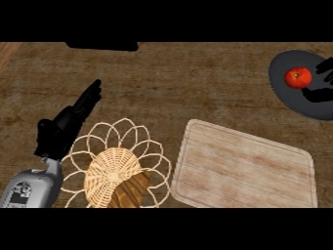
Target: Pick the tomato from the cutting board and place it in the pan
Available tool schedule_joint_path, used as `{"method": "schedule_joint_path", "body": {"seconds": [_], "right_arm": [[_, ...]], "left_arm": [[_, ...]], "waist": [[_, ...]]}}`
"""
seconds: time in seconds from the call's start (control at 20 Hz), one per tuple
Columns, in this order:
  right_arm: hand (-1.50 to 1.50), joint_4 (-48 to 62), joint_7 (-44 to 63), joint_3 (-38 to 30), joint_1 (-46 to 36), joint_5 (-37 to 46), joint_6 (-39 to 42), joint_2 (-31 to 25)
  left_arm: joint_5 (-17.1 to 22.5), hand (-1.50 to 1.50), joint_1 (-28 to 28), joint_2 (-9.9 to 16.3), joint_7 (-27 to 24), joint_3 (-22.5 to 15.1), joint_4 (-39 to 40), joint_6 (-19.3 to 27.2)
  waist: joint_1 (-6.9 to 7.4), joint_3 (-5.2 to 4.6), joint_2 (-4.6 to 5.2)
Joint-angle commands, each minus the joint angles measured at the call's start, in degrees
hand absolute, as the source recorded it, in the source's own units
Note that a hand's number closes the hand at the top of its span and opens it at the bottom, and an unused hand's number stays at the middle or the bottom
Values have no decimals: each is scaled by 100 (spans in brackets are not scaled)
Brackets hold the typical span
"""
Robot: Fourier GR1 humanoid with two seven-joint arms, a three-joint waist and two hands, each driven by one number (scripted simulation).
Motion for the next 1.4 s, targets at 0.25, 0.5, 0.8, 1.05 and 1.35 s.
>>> {"method": "schedule_joint_path", "body": {"seconds": [0.25, 0.5, 0.8, 1.05, 1.35], "right_arm": [[-150, 409, -240, -478, -187, -454, 845, -200], [-150, 162, -836, -1258, -328, -1264, 903, -11], [-150, 280, -1375, -1989, -82, -2039, 1969, -296], [-150, 377, -2067, -2233, 592, -2325, 3081, -565], [-150, 244, -2879, -2392, 1030, -2503, 3827, -847]], "left_arm": [[-59, 0, -80, 35, -93, -55, 5, -90], [-6, 0, -67, -33, -145, 28, 33, -14], [-134, 0, -2, -95, -68, -20, 42, 112], [6, 0, 53, 43, 71, 86, -107, -37], [-28, 0, 136, -69, 91, -3, -250, 21]], "waist": [[137, 36, 86], [146, 49, 96], [38, 42, 66], [-74, 37, 9], [-95, 40, 3]]}}
